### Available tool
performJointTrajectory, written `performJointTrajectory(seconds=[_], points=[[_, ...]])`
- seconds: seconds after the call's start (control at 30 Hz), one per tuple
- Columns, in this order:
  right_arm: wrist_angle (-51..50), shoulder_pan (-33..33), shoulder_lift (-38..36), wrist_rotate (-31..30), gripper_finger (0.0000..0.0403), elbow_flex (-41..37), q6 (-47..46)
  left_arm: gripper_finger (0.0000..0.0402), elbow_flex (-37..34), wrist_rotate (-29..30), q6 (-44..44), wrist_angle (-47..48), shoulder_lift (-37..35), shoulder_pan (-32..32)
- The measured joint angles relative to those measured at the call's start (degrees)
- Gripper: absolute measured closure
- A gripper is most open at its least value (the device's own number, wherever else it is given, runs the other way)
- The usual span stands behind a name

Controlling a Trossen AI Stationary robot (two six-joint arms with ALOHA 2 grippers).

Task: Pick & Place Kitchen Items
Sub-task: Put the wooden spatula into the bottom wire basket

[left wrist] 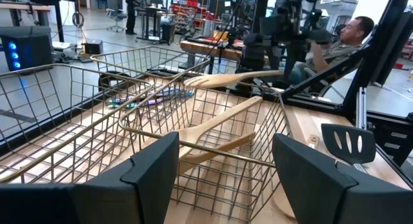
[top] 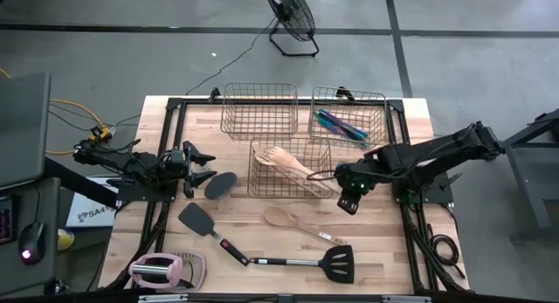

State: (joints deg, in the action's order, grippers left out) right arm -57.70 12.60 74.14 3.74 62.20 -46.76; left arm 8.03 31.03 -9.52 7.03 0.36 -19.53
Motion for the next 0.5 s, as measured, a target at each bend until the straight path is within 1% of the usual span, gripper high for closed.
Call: performJointTrajectory(seconds=[0.07,0.23,0.37,0.5], points=[[-2.98,-1.66,0.11,1.45,0.0306,2.05,0.87,0.0158,0.00,0.02,0.00,0.00,-0.02,0.00],[-8.45,-5.31,0.29,2.88,0.0306,6.68,1.96,0.0158,0.00,0.04,0.00,0.00,0.00,0.02],[-9.60,-8.12,0.31,7.22,0.0306,7.85,2.03,0.0158,0.00,0.06,0.00,0.00,-0.01,0.01],[-10.02,-9.59,0.77,10.42,0.0306,7.89,3.48,0.0158,0.00,0.14,-0.02,0.00,-0.01,0.01]])
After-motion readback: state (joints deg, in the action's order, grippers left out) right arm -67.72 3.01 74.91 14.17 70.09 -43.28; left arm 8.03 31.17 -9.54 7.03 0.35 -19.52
